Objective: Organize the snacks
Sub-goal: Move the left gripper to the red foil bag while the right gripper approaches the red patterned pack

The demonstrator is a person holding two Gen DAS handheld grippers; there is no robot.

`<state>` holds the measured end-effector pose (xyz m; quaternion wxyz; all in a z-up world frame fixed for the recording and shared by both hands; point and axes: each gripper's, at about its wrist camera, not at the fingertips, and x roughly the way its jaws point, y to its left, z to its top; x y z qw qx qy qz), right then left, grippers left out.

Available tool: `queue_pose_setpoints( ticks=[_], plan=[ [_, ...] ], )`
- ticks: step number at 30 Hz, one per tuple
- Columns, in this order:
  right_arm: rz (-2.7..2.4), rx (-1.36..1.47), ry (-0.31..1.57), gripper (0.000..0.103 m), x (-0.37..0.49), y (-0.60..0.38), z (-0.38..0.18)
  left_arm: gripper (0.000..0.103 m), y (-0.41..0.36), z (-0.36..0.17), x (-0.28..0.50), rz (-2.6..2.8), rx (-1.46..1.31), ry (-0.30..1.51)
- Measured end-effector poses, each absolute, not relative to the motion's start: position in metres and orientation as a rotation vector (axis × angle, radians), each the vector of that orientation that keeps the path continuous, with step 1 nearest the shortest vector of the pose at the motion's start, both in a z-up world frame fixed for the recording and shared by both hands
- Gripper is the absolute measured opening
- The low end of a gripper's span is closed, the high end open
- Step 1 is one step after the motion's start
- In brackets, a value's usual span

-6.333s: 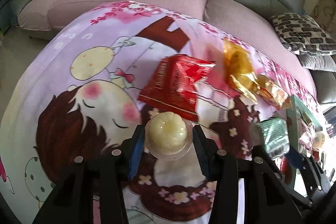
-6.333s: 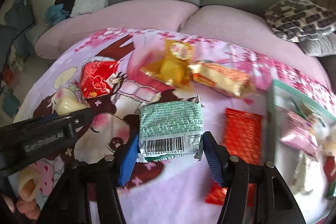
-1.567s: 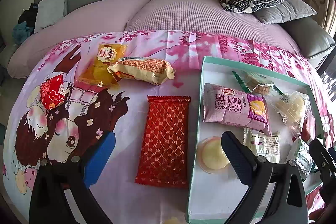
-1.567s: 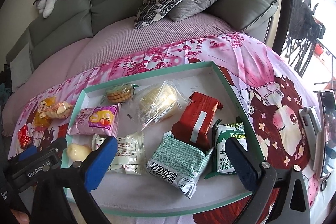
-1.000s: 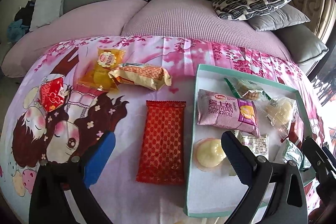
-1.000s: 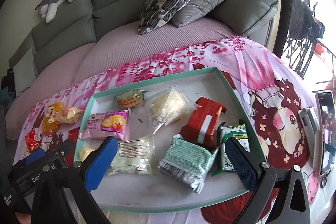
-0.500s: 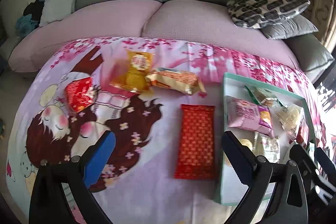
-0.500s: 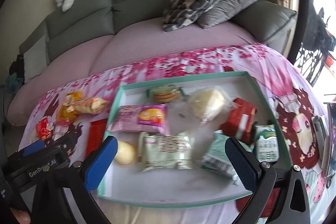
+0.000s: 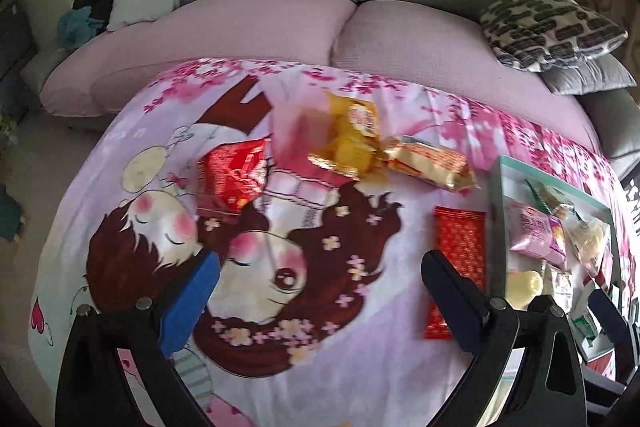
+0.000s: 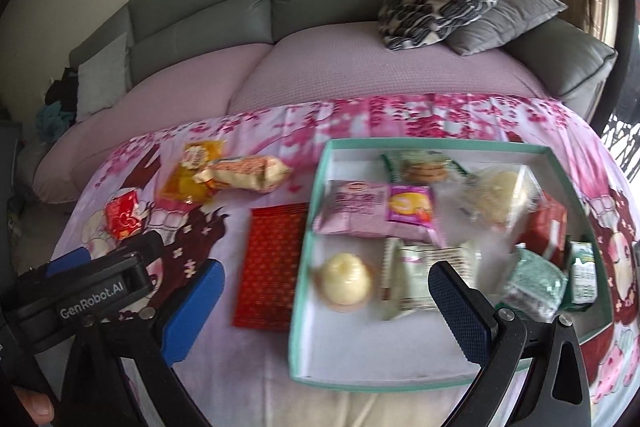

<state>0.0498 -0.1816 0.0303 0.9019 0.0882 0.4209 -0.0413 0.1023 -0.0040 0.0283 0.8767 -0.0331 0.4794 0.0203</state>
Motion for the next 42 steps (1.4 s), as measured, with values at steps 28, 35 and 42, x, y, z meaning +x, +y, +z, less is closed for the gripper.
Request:
queue_pose_setpoints(
  ticks=[28, 35, 42],
  plan=[
    [-0.011, 0.162, 0.944, 0.089, 0.078, -0.126, -0.007, 0.101, 0.064, -0.009, 0.120, 0.096, -0.192, 1.069],
    [-0.023, 0.136, 0.940, 0.082, 0.080, -0.127, -0.009, 0.101, 0.064, -0.014, 0.124, 0.055, -0.192, 1.086],
    [0.001, 0.081, 0.908, 0.074, 0.087, -0.116, -0.004, 0.101, 0.065, -0.011, 0.130, 0.054, -0.162, 1.077]
  ],
)
